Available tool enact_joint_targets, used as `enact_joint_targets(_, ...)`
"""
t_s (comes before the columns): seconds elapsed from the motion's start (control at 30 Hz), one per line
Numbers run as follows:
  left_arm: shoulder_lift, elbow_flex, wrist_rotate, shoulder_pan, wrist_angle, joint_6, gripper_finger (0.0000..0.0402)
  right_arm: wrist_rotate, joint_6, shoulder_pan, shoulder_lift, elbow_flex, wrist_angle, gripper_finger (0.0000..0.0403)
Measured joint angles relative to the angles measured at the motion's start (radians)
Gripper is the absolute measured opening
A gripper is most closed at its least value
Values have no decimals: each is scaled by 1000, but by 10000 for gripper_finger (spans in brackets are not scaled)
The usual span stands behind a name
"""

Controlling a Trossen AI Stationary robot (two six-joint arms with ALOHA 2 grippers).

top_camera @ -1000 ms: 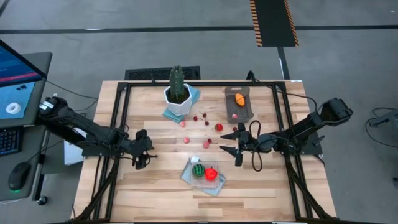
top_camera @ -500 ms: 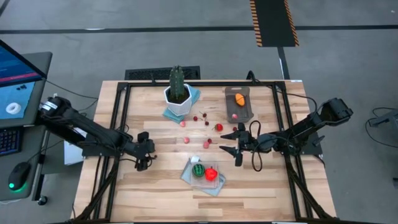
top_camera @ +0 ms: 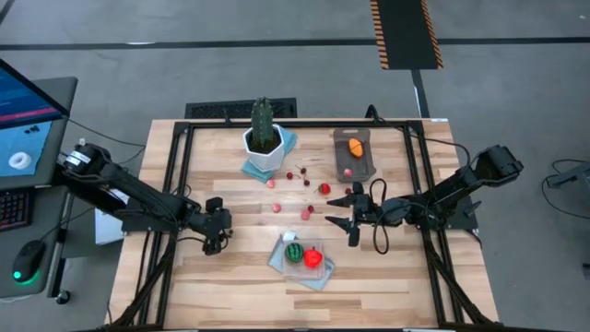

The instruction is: Pick and placing Produce into tupperware

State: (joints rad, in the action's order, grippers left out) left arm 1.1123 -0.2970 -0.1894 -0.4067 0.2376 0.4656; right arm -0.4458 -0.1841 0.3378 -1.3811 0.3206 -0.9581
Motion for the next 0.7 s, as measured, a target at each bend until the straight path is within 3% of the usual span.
enact_joint_targets(0.2, -2, 0, -7, 0, -3, 1, 169, 0, -1, 0, 0, 0, 0, 255)
enact_joint_targets(0.53, -2, 1, -7, 0, -21, 16, 55, 0, -1, 0, 0, 0, 0, 255)
enact_joint_targets(0.7, -1, 2, -6, 0, -74, 10, 29, 0, -1, 0, 0, 0, 0, 255)
